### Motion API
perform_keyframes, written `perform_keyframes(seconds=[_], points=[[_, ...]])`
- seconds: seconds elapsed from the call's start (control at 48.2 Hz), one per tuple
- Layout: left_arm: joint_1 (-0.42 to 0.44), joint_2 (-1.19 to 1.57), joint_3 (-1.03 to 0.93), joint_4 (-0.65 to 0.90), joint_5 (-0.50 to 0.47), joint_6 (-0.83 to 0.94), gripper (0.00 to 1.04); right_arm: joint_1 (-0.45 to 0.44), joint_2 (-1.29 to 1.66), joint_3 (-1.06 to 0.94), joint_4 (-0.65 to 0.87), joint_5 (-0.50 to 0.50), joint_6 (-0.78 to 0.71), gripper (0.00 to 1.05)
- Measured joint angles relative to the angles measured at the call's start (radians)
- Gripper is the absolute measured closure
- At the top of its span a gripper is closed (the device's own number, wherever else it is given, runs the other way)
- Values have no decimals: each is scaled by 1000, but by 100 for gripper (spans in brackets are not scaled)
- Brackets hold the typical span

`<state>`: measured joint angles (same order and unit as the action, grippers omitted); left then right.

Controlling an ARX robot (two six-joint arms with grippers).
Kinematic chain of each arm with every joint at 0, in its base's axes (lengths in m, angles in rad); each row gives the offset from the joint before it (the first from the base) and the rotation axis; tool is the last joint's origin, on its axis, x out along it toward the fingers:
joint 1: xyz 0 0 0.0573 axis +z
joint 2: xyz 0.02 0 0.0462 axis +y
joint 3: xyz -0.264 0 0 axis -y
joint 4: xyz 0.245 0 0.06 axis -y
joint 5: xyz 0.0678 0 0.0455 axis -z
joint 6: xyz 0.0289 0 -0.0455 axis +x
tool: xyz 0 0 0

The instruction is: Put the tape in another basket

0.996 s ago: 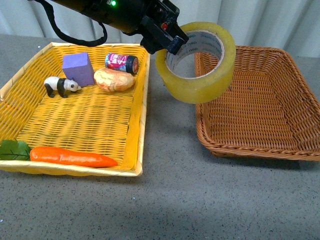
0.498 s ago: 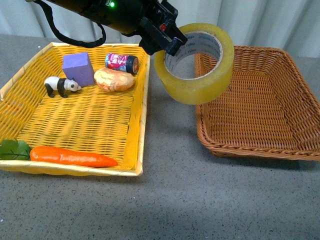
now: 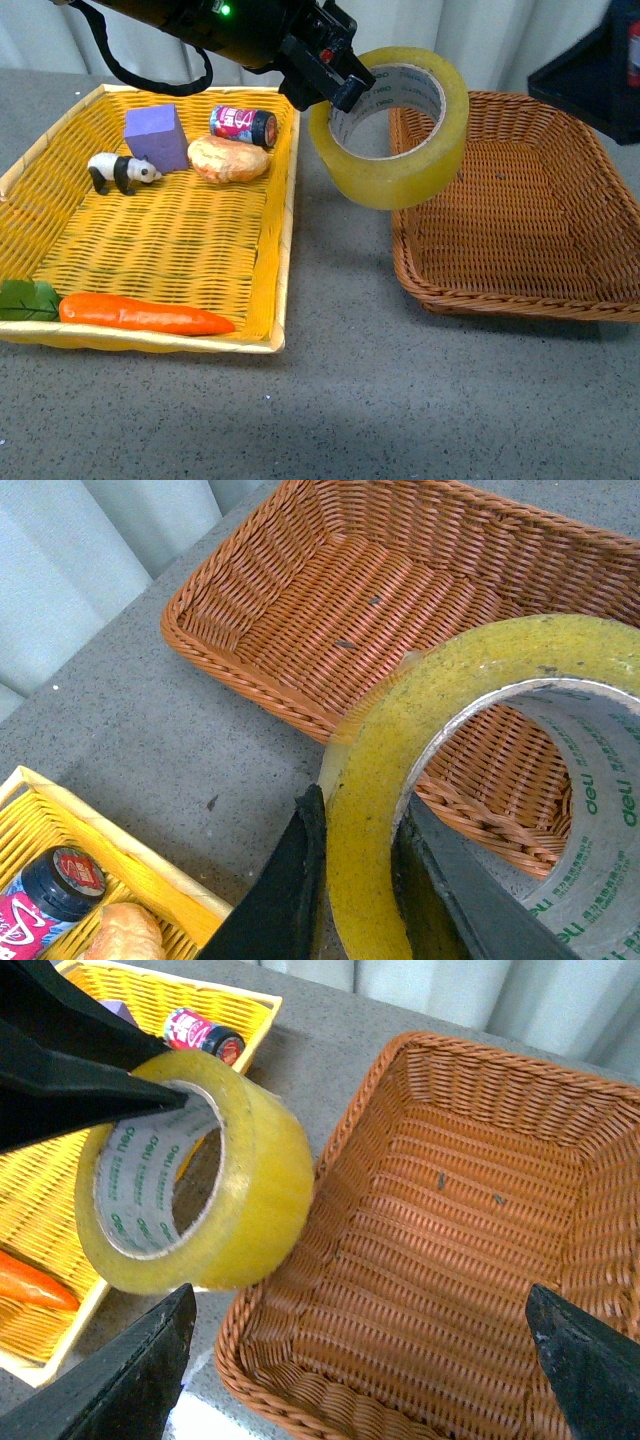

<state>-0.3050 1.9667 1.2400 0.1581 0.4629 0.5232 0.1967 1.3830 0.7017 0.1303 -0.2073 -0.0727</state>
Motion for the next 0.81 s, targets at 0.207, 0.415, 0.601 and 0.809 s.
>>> perform_keyframes(seconds=[0.207, 0.415, 0.601, 0.809], points=[[0, 0, 0, 0, 0, 0, 89, 76, 117, 138, -76, 67, 30, 9], [0, 0, 0, 0, 0, 0, 89, 126, 224, 239, -137, 144, 55, 9], [0, 0, 0, 0, 0, 0, 89, 172, 312, 317, -171, 192, 81, 9], [0, 0, 0, 0, 0, 0, 89, 189, 348, 345, -179, 216, 101, 9]])
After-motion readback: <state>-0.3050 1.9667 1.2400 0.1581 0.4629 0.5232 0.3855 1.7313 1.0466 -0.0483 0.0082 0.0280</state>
